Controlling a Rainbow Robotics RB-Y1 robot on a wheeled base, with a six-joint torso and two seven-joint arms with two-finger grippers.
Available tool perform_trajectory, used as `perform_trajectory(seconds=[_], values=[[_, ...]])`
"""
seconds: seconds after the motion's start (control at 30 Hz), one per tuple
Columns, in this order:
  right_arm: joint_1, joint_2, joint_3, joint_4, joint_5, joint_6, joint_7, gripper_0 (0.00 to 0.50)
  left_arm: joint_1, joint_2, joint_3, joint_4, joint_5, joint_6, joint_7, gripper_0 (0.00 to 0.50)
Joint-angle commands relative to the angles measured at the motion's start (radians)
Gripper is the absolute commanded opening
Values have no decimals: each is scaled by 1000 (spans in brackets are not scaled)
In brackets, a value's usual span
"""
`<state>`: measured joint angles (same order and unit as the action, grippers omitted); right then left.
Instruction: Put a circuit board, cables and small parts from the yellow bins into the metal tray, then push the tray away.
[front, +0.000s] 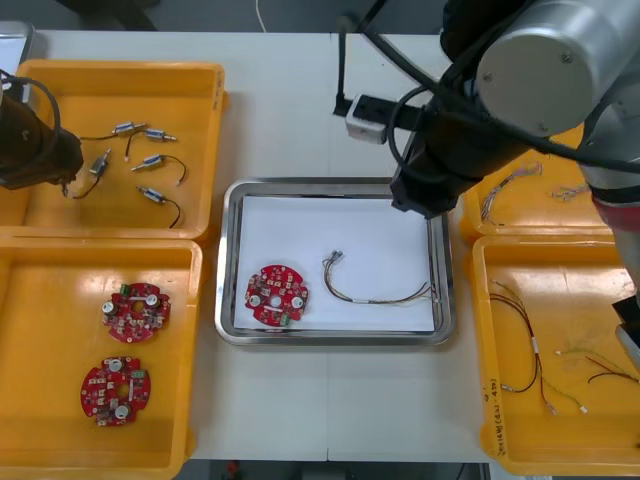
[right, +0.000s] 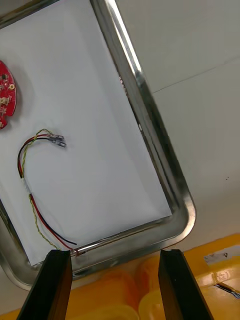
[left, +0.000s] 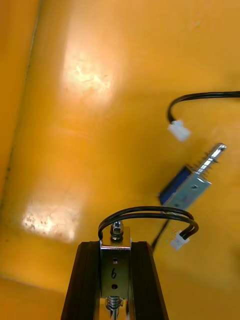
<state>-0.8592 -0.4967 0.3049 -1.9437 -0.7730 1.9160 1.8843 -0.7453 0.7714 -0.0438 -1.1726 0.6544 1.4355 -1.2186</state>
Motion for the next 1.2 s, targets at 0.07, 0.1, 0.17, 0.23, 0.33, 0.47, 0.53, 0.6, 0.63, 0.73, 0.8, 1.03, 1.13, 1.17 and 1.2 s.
perform_trajectory(seconds=[0.07,0.1,0.17,0.23,0.33,0.47,0.53,0.6,0.63,0.73,0.8,1.03,1.13,1.17,1.2], values=[[-29,-14,-92,-35,11,4,-17,500,-25,12,62,-116,-21,85,-91,1],[-26,-23,-102,-35,21,4,-17,500,-26,12,62,-134,-27,103,-90,1],[-15,-37,-116,-35,37,4,-17,500,-26,12,64,-168,-38,134,-84,1],[-1,-48,-144,-35,64,4,-19,500,-26,12,62,-222,-53,189,-76,0],[8,-62,-171,-29,93,4,-19,500,-26,12,64,-294,-61,263,-65,0],[8,-71,-225,17,120,4,-17,500,-26,11,62,-378,-56,352,-53,1],[8,-71,-265,48,121,4,-13,500,-26,9,62,-412,-52,379,-45,1],[8,-72,-311,83,121,4,-10,500,-25,3,62,-444,-47,408,-38,1],[8,-74,-340,109,121,4,-8,500,-25,-3,62,-466,-47,428,-32,1],[8,-79,-417,169,144,4,-7,500,-26,-21,62,-521,-50,471,-18,0],[8,-82,-454,198,167,4,-2,500,-25,-37,62,-552,-56,484,-10,1],[6,-97,-553,261,262,4,19,500,-25,-107,61,-662,-65,484,21,0],[6,-98,-579,261,304,4,22,500,-25,-144,48,-700,-76,484,33,2],[6,-98,-583,261,319,4,24,500,-25,-161,39,-711,-79,484,39,3],[6,-98,-584,261,327,4,24,500,-25,-167,36,-717,-79,484,42,2]])
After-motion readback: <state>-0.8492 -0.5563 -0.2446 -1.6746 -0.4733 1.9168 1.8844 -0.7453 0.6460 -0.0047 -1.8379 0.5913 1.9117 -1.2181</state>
